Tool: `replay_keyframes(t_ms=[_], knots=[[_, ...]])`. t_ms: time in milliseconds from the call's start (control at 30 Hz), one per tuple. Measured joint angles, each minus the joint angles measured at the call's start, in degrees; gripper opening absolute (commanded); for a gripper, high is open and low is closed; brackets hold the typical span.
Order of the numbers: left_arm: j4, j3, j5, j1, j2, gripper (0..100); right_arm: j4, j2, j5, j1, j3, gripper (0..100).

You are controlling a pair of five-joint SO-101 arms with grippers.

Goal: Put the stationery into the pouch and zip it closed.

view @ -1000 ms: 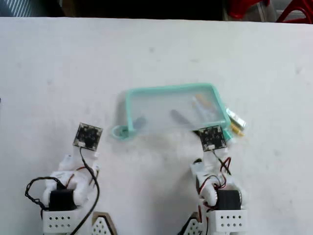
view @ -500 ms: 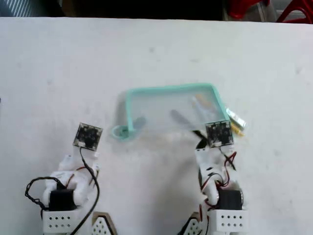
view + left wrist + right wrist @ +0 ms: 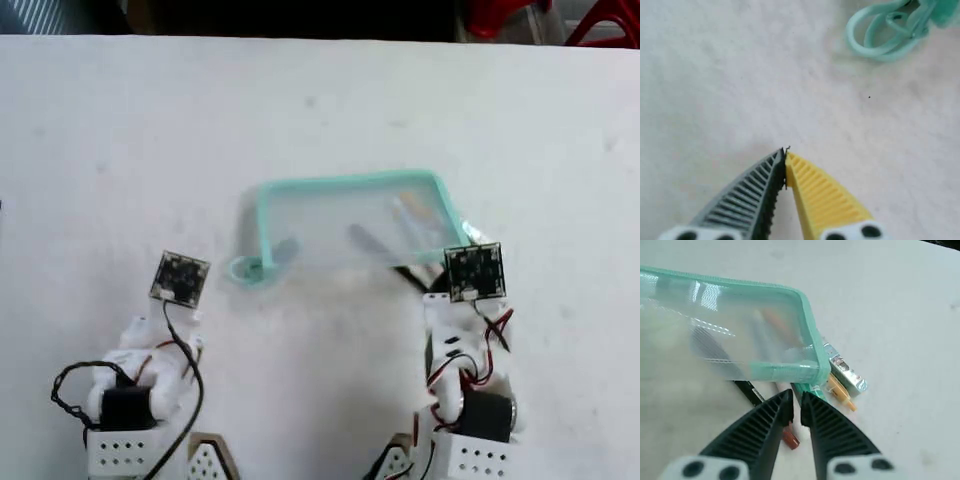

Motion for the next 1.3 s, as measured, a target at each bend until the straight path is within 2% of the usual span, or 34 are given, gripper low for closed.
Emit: replay_keyframes(t_ms=[167,400,600,767,933,1133,1300], knots=[[0.0,0.0,0.0,0.09,0.0,2,4.48,0.0,0.44,0.0,0.0,3.6],[0.0,0.0,0.0,3.08,-0.09,2,2.55,0.0,1.49,0.0,5.63,3.6],[0.0,0.0,0.0,3.43,-0.09,2,2.37,0.0,5.71,-5.54,7.21,3.6],[-2.11,-0.09,0.0,3.6,-0.09,2,2.37,0.0,5.98,-5.45,7.3,3.6],[-9.93,-0.44,0.26,1.14,0.0,2,2.37,0.0,5.98,-5.45,7.3,3.6],[-10.9,-0.44,0.0,0.62,0.0,2,2.37,0.0,5.98,-5.45,7.3,3.6],[-12.48,-0.44,-3.25,-6.77,0.09,2,2.37,0.0,5.98,-5.45,7.3,3.6]])
